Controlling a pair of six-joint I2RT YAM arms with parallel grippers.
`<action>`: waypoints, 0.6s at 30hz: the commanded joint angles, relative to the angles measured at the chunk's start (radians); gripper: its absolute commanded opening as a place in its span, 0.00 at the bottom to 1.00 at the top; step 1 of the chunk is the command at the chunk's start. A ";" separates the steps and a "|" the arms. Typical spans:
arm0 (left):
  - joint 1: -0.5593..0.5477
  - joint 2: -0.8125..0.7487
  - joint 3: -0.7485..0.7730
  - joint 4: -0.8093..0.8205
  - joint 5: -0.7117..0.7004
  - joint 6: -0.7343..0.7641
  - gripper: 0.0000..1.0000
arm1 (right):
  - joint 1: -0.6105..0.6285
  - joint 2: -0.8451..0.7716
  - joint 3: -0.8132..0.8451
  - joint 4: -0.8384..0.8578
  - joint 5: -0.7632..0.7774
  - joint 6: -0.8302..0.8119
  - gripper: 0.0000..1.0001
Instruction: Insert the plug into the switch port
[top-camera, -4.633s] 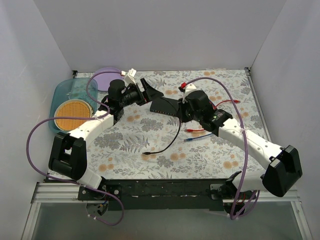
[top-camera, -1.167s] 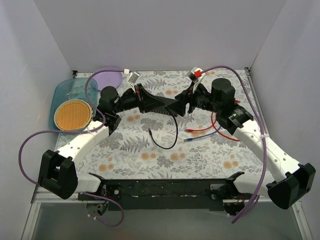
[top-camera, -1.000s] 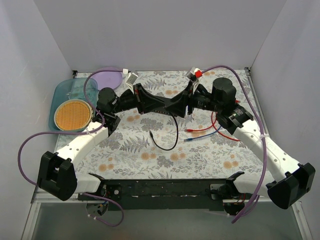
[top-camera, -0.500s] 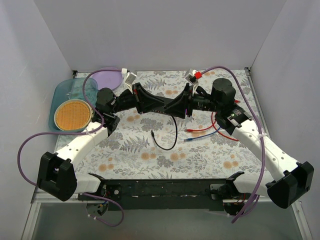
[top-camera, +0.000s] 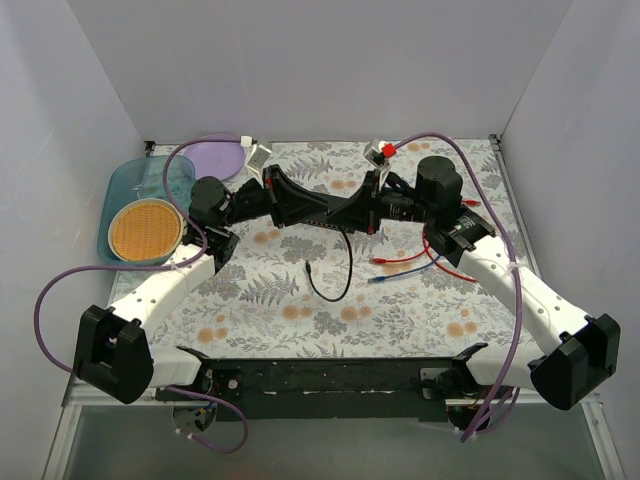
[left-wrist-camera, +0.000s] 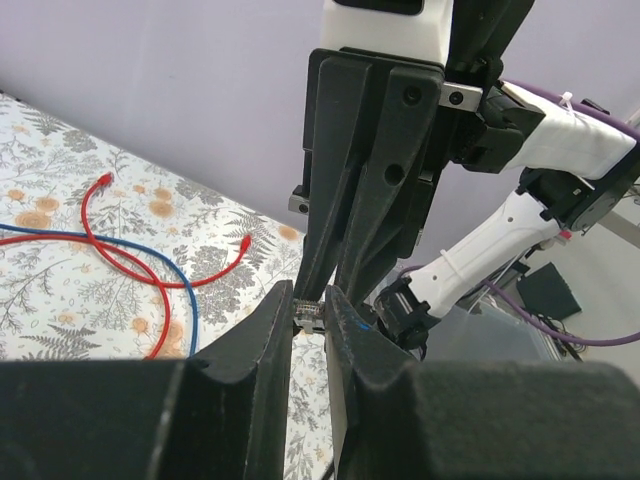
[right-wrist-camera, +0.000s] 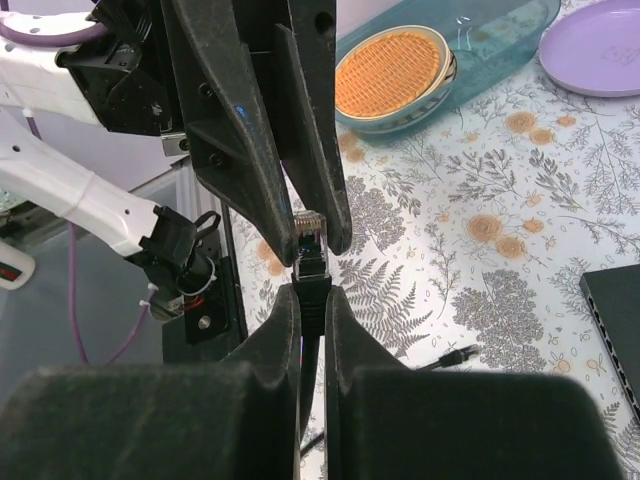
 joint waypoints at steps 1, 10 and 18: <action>-0.004 -0.049 -0.003 0.008 0.007 0.008 0.00 | -0.004 -0.010 -0.011 0.033 0.025 0.009 0.01; -0.004 -0.127 0.061 -0.427 -0.621 0.080 0.98 | 0.038 -0.068 0.099 -0.308 0.409 -0.232 0.01; -0.003 -0.174 0.023 -0.377 -0.612 0.089 0.98 | 0.232 -0.148 0.084 -0.368 0.824 -0.360 0.01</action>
